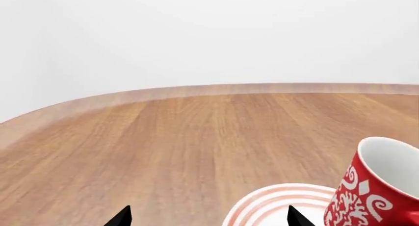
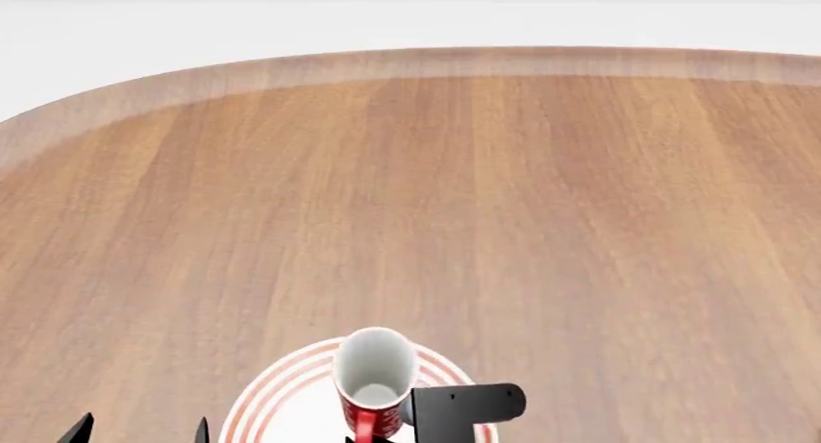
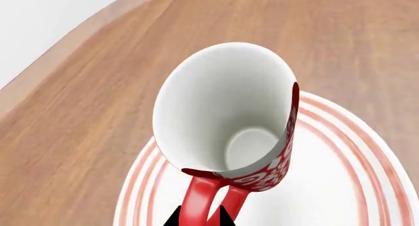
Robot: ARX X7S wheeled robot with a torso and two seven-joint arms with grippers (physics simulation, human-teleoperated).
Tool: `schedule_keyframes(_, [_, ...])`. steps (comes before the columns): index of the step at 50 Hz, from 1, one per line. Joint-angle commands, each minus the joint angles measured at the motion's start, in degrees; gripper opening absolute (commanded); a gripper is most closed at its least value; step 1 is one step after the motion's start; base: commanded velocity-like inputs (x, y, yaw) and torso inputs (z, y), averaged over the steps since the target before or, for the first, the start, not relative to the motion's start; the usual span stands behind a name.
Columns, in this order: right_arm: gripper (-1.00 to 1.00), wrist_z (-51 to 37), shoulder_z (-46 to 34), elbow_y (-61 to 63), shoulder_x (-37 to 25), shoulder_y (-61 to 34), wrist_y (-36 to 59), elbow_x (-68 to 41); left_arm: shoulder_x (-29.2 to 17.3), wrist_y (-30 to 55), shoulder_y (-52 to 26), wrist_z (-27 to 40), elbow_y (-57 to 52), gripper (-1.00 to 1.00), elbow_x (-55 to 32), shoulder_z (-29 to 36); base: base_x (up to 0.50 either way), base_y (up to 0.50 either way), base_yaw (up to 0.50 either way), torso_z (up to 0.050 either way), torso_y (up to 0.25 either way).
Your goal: Put the red mug on the left plate.
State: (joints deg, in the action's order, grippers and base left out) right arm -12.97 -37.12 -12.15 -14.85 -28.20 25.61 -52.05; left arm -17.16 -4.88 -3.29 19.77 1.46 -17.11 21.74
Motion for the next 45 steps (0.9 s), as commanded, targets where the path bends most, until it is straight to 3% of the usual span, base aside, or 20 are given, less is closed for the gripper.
schedule_keyframes(1, [-1.0,0.8,-0.7,-0.8,0.3,-0.4,-0.1,1.1,-0.1,-0.1,0.1,0.2,-0.1,1.0,-0.1,0.2,0.0,0.0,0.0,0.0,0.0])
schedule_keyframes(45, [-1.0,1.4,-1.4,-4.7,0.9,-0.3,-1.3,1.5,-0.5,-0.4,-0.1,0.6,0.0,1.0,-0.4,0.8,0.0,0.0,0.0,0.0,0.0])
